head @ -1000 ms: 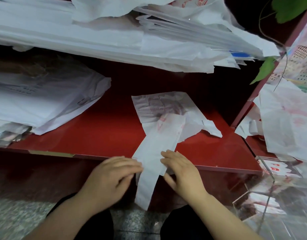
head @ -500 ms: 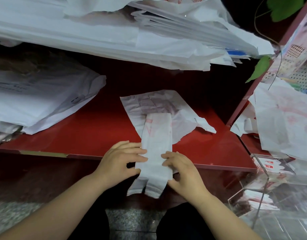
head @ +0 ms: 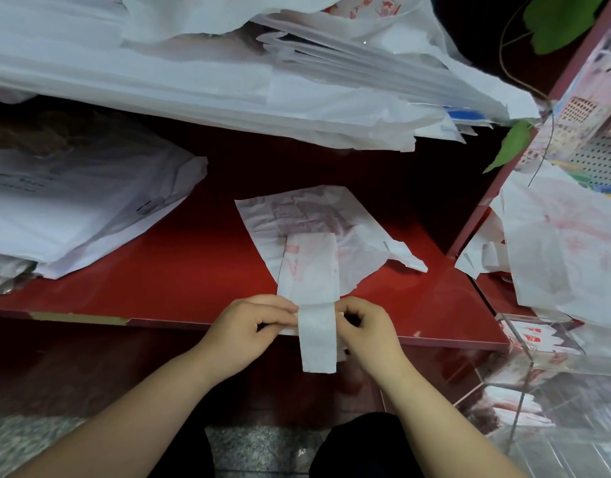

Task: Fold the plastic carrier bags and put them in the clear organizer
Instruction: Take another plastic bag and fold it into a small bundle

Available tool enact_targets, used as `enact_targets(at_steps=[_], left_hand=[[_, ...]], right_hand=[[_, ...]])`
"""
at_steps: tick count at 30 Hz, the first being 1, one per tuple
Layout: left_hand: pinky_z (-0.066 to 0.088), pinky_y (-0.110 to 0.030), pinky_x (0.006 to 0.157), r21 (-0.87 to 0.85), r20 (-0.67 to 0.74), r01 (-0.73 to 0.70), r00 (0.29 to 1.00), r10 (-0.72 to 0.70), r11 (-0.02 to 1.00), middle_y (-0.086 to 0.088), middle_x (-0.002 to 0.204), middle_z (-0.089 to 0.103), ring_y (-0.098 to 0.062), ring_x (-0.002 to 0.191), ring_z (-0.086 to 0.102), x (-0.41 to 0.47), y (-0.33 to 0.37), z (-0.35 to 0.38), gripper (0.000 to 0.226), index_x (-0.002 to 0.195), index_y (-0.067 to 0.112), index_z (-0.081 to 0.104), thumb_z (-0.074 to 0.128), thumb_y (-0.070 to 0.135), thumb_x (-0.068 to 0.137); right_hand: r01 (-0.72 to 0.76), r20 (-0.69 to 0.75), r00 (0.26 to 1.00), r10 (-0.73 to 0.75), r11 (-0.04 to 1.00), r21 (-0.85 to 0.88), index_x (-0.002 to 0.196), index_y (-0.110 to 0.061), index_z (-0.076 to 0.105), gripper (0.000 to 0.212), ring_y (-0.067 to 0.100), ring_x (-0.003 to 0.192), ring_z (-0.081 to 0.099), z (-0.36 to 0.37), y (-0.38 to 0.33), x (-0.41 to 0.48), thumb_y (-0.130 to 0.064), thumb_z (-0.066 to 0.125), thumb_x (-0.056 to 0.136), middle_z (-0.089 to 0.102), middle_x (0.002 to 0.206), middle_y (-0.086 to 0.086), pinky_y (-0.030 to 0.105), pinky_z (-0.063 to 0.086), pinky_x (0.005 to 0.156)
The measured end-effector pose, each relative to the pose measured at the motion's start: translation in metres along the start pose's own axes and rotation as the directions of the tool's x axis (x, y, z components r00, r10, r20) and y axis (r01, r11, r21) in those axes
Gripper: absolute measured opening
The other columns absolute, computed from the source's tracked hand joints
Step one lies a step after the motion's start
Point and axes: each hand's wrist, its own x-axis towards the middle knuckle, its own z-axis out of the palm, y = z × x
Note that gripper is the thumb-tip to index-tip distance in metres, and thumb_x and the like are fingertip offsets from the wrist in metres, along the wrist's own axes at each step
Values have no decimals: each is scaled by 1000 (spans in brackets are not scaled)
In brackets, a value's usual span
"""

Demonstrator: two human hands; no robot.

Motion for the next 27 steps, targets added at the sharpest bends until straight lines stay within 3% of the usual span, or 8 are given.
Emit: enact_targets(at_steps=[3, 7, 10, 13, 16, 19, 22, 27], left_hand=[[32, 3, 83, 44, 34, 17, 999, -18, 999, 33, 100, 51, 25, 96, 46, 5, 6, -2, 53, 108, 39, 58, 56, -8, 85], [35, -10, 80, 111, 127, 101, 985, -115, 989, 24, 104, 54, 4, 95, 53, 23, 12, -3, 49, 108, 43, 52, 53, 0, 86], [38, -18, 67, 222, 129, 217, 960, -249, 951, 14, 118, 56, -18, 88, 55, 41, 20, -1, 61, 138, 41, 32, 51, 10, 88], [42, -24, 74, 391, 115, 261, 937, -329, 882, 11, 116, 51, -19, 96, 53, 55, 27, 0, 61, 143, 36, 25, 49, 18, 90], [44, -29, 87, 399, 34, 387, 900, -435, 832, 5, 116, 58, -17, 108, 53, 67, 27, -1, 38, 128, 27, 50, 51, 22, 90], [40, -25, 65, 431, -25, 462, 865, -501, 775, 6, 97, 55, -17, 91, 54, 73, 30, 2, 10, 96, 30, 53, 56, 28, 87], [30, -25, 52, 449, -107, 484, 863, -493, 751, 8, 81, 50, -16, 78, 50, 74, 29, 8, 28, 70, 27, 37, 59, 35, 85], [33, -25, 54, 408, -139, 464, 883, -449, 786, 10, 73, 56, -12, 70, 52, 73, 26, 10, 28, 68, 26, 43, 53, 41, 89]], right_hand=[[-33, -9, 999, 33, 999, 16, 71, -6, 63, 14, 4, 62, 47, 1, -4, 3, 0, 57, 82, 56, 66, -3, 15, 37, 60], [-137, -40, 990, 137, 991, 6, 83, -16, 59, 11, 8, 61, 47, 3, -11, 17, -6, 60, 82, 52, 67, -1, 16, 37, 58], [-171, -61, 984, 167, 982, -79, 101, -21, 51, 23, 7, 55, 46, 6, -14, 28, -11, 61, 83, 46, 58, -6, 17, 37, 55], [-174, -80, 983, 167, 979, -102, 116, -15, 50, 34, 6, 55, 45, 7, -13, 29, -10, 59, 83, 44, 57, -7, 17, 37, 56], [-189, -92, 979, 183, 981, -50, 117, -14, 50, 36, 7, 56, 45, 5, -10, 27, -6, 58, 83, 44, 59, -5, 12, 37, 56], [-174, -90, 981, 171, 985, -21, 116, -13, 51, 34, 6, 57, 46, 4, -8, 25, -4, 58, 83, 45, 60, -4, 8, 38, 57], [-159, -99, 983, 157, 987, -11, 115, -13, 51, 34, 5, 56, 45, 3, -8, 24, -3, 59, 83, 44, 59, -6, 7, 39, 58], [-165, -134, 978, 161, 986, -17, 118, -13, 50, 37, 4, 54, 45, 2, -7, 25, -5, 59, 83, 43, 58, -7, 6, 38, 57]])
